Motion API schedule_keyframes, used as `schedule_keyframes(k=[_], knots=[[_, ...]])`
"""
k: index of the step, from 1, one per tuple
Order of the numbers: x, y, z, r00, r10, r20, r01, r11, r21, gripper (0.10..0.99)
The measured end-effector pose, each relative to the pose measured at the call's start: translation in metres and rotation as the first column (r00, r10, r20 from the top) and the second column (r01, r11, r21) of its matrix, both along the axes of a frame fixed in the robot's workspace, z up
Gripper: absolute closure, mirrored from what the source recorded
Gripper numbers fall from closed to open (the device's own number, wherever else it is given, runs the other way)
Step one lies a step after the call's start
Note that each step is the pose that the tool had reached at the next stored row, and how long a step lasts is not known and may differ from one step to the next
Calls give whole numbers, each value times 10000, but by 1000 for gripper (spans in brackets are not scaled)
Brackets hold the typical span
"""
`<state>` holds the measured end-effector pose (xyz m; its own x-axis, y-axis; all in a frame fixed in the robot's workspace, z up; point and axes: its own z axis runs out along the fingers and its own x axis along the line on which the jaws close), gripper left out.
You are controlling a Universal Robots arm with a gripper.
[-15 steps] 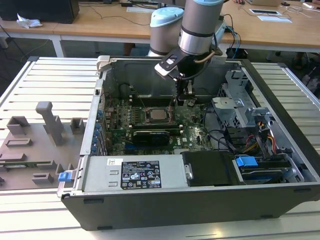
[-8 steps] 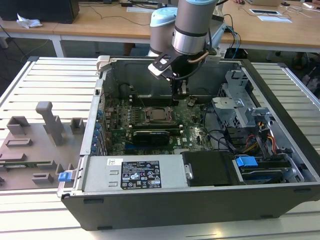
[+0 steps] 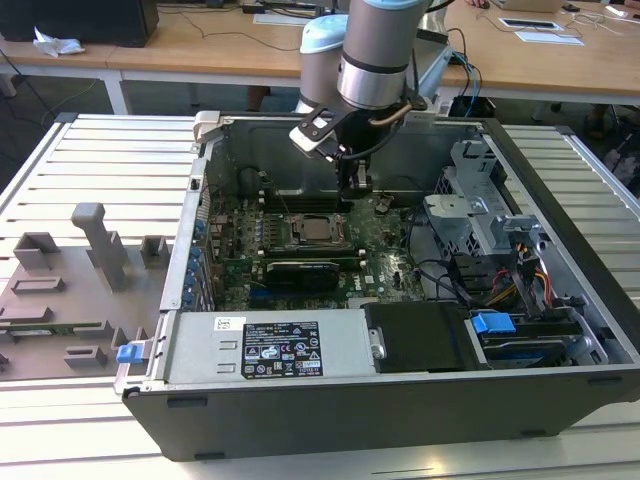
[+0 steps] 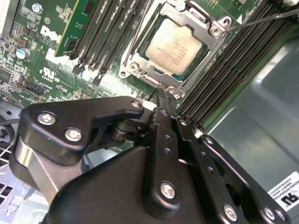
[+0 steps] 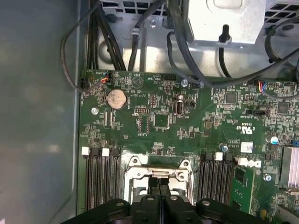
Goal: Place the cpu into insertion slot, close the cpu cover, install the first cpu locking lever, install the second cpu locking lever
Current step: 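Close the cpu cover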
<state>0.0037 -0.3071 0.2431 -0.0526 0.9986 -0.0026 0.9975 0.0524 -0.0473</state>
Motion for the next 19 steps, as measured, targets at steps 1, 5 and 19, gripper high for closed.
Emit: schedule_keyframes(k=[1, 5, 19], knots=[[-18, 0, 0, 10000, 1, 0, -1, 10000, 0, 980], [-82, 0, -1, 10000, 0, 0, 0, 10000, -1, 980], [-307, 0, -6, 10000, 0, 1, 0, 10000, 1, 980]])
